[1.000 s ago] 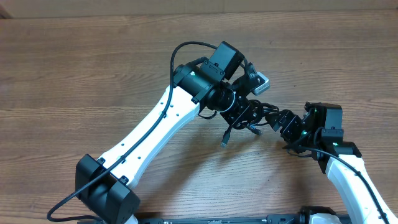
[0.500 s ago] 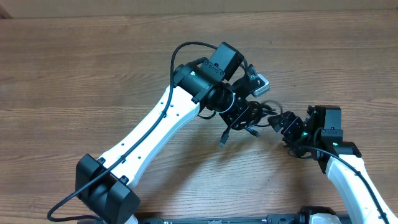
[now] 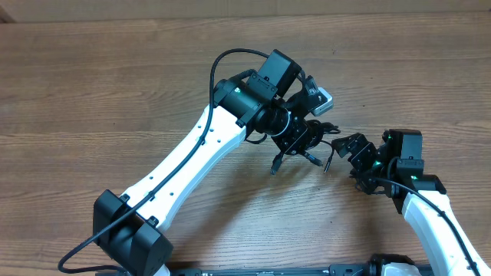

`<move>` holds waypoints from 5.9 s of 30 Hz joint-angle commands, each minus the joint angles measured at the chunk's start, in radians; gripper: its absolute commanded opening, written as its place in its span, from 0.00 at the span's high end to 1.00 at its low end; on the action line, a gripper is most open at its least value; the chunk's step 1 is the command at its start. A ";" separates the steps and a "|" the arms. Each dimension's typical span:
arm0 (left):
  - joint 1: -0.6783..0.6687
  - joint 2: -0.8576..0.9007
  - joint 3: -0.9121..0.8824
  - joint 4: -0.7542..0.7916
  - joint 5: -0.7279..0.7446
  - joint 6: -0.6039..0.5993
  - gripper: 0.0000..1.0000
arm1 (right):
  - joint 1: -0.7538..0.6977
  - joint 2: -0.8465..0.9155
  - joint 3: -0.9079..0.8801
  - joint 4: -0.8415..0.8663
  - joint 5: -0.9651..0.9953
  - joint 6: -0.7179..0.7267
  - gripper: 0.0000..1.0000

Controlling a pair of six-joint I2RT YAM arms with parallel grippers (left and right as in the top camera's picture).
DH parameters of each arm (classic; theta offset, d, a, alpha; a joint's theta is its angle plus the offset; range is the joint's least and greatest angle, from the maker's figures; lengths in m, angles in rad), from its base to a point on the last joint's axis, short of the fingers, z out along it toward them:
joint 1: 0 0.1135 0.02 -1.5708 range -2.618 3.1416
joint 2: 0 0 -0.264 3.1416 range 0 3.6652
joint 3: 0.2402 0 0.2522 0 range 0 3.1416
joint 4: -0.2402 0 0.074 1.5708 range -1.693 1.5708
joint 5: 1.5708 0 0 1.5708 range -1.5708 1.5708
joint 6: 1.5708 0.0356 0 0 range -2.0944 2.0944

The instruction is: Untangle cables

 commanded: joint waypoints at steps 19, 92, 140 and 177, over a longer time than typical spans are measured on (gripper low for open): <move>0.001 -0.005 0.013 -0.027 -0.079 0.014 0.96 | -0.002 -0.003 0.013 0.279 -0.563 -0.426 0.00; 0.183 -0.005 0.013 -0.077 0.151 0.068 0.00 | -0.003 -0.002 0.013 0.593 -1.061 -0.595 0.96; 0.183 -0.005 0.013 -0.077 -0.237 0.068 0.00 | -0.003 -0.002 0.013 0.637 -0.752 0.168 0.96; 0.183 -0.005 0.013 -0.077 -0.237 0.068 0.00 | -0.003 -0.002 0.013 1.110 -0.547 0.953 0.96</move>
